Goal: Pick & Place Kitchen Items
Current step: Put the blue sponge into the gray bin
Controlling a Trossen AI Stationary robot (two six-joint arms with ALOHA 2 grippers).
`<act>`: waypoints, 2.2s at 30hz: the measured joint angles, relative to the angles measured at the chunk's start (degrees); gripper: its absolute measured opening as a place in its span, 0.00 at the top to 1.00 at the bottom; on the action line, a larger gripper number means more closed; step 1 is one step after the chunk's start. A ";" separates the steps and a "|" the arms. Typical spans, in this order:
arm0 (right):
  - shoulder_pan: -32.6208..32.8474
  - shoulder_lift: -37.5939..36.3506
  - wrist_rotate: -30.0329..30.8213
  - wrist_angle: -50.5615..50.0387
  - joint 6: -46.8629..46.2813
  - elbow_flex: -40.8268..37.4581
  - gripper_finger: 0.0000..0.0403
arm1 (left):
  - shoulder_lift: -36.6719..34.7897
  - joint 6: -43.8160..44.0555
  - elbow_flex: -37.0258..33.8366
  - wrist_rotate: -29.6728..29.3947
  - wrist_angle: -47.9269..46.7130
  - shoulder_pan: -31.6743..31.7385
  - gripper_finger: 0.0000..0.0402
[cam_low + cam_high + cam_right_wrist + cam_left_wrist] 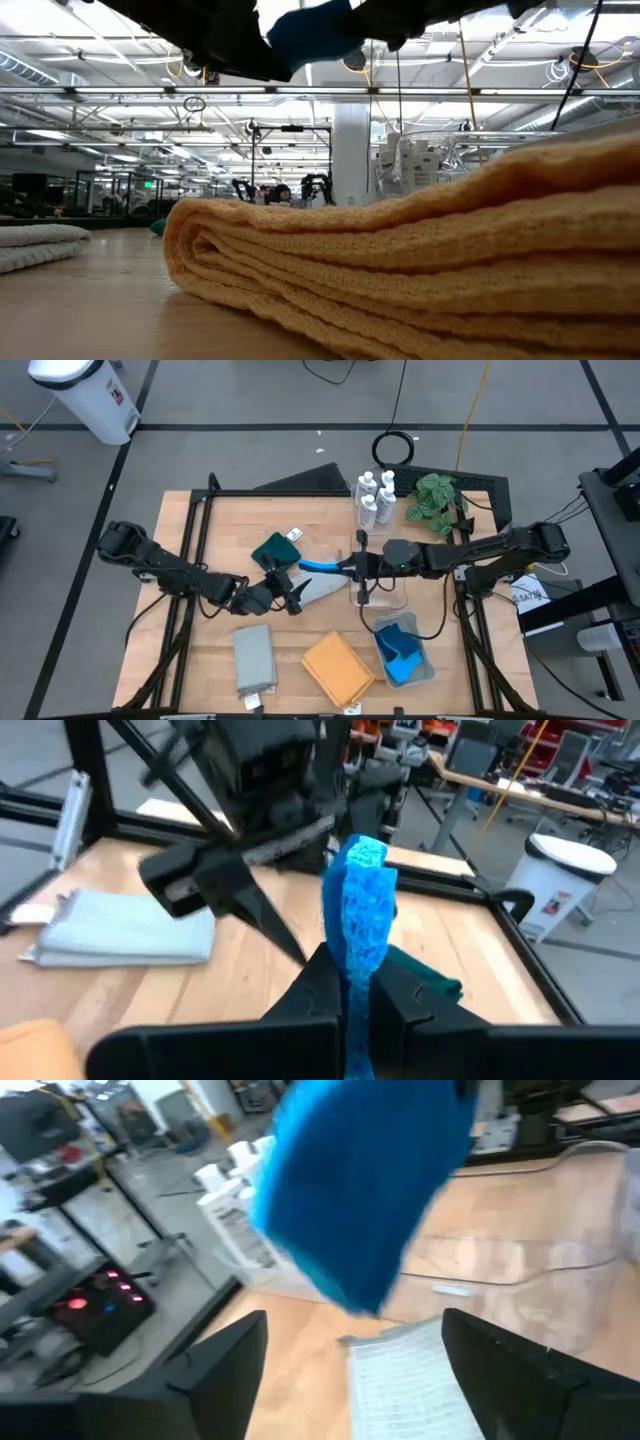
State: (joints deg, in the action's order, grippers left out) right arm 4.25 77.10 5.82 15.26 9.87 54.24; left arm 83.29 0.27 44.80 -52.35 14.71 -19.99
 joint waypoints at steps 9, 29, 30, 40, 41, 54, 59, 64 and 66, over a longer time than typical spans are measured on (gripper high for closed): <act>5.21 -8.38 0.04 -14.73 -0.40 0.00 1.00 | 0.00 0.36 0.00 7.54 -0.05 0.10 0.16; 34.11 -17.45 0.23 -60.54 -21.35 5.93 1.00 | 0.00 8.97 0.00 12.58 -1.68 4.50 0.19; 34.86 -16.39 0.71 -61.38 -21.68 5.97 1.00 | 0.00 9.30 0.00 13.26 -1.78 4.81 0.19; 36.48 -6.21 6.21 -65.30 -21.47 5.97 1.00 | -0.02 9.07 0.00 17.91 -2.79 6.64 0.18; 36.48 -5.52 6.24 -65.32 -21.13 5.97 1.00 | -0.02 9.03 0.00 17.93 -3.15 6.74 0.19; 36.12 -1.40 10.91 -65.00 -23.81 4.53 0.99 | -0.02 8.42 0.00 18.02 -4.23 6.91 0.20; 35.43 -1.40 13.50 -62.95 -25.81 2.80 1.00 | -0.02 5.25 0.00 18.00 -4.23 6.93 0.20; 34.69 -1.40 11.58 -59.81 -28.81 1.77 0.98 | -0.02 3.88 0.00 18.04 -4.23 7.61 0.20; 34.50 -1.40 10.48 -59.00 -28.95 1.70 0.97 | -0.02 3.89 0.00 18.73 -4.23 8.11 0.20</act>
State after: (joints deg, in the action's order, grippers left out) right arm 38.75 75.70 16.31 -43.75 -19.08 55.94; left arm 83.26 4.16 44.80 -33.62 10.48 -11.88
